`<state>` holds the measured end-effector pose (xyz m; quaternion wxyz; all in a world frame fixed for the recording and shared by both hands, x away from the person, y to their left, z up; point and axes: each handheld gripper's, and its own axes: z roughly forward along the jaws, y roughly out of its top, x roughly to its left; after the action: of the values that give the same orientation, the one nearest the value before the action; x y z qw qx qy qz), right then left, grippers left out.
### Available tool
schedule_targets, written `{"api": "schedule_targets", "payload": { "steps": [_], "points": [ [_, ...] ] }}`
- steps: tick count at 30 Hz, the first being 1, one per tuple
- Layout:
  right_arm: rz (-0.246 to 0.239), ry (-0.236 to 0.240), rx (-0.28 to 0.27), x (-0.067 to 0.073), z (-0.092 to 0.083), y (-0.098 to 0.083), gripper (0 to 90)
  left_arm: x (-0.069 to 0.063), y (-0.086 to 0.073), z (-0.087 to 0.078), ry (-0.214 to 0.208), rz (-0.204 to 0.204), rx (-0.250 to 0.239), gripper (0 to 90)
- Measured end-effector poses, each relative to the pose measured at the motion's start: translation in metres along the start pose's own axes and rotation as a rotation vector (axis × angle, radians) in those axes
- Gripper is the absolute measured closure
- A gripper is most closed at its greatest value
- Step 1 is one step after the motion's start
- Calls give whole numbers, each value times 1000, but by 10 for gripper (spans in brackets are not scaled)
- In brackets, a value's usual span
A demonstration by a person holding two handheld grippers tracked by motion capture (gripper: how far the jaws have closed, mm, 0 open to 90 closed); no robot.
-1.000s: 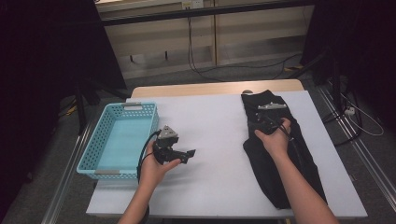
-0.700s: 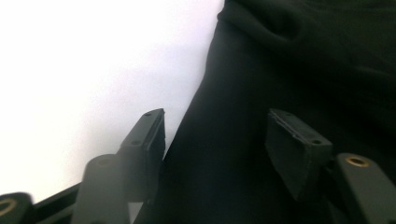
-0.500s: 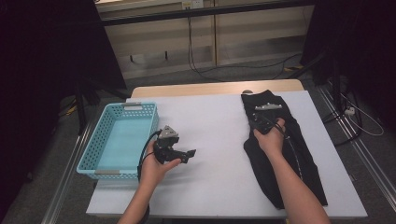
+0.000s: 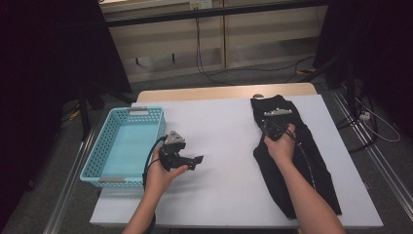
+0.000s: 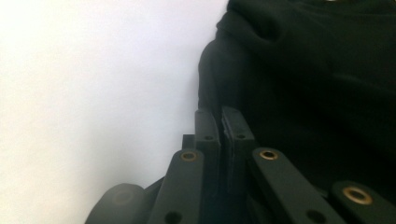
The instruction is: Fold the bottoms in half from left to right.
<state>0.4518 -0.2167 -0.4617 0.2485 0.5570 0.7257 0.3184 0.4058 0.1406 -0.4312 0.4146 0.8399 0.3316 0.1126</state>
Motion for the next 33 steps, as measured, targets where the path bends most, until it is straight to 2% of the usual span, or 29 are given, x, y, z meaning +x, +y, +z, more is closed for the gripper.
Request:
{"api": "schedule_targets", "payload": {
  "steps": [5, 8, 12, 19, 33],
  "points": [
    [-30, 63, 6, 15, -4, -1, 866, 0, 1, 1, -2, -2, 3, 110],
    [-72, 97, 9, 27, -6, -1, 867, 1, 0, 2, 0, -8, 9, 110],
    [-102, 159, 17, 45, -9, -3, 866, 2, -1, 2, 13, -13, 15, 110],
    [-154, 230, 4, 74, -16, -12, 866, 3, 0, 2, 16, -21, 11, 113],
    [-331, 382, 12, 133, -40, -30, 864, 6, 2, -2, 30, -32, -5, 120]
  ]
}}
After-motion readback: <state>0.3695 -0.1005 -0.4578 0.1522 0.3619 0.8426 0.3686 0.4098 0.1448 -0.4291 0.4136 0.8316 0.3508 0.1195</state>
